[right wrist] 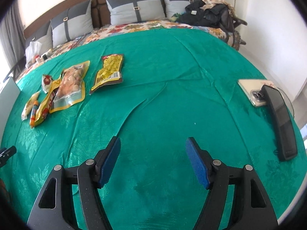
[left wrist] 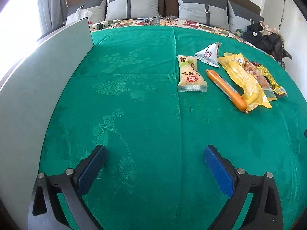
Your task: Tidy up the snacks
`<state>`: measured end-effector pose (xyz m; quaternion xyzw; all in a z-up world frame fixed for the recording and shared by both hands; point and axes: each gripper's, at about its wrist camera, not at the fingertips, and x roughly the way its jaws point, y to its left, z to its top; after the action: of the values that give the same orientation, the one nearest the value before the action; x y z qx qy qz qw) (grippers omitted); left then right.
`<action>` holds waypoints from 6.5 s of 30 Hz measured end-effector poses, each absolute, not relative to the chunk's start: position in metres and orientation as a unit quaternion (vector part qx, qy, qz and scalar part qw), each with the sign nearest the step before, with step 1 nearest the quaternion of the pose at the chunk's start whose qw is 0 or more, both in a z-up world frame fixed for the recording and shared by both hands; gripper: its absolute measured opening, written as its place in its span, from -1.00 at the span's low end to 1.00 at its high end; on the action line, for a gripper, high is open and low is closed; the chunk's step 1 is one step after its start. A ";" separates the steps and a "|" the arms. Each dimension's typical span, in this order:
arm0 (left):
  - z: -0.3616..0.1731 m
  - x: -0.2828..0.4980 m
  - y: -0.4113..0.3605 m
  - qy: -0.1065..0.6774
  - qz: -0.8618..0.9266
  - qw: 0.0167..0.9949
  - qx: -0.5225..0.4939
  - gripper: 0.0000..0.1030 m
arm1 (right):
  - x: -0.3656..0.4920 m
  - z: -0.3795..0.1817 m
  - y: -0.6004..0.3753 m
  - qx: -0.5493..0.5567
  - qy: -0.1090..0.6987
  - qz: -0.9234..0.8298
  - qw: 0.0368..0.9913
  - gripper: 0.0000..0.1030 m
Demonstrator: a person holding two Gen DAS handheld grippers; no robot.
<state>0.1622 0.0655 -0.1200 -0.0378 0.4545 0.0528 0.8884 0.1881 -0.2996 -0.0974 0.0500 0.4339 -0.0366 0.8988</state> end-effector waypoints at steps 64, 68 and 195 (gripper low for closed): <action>-0.120 0.163 0.066 0.456 0.052 0.888 -0.036 1.00 | 0.195 -0.114 -0.287 0.016 0.438 -0.043 0.898 0.74; -0.120 0.163 0.067 0.456 0.052 0.888 -0.036 1.00 | 0.195 -0.114 -0.287 0.016 0.438 -0.043 0.898 0.74; -0.123 0.170 0.089 0.456 0.065 0.887 -0.039 1.00 | 0.197 -0.115 -0.287 0.016 0.438 -0.043 0.898 0.76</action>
<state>0.1696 0.0889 -0.1233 -0.0394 0.4563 0.0650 0.8866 0.1974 -0.2867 -0.1147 0.0162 0.4382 -0.0430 0.8977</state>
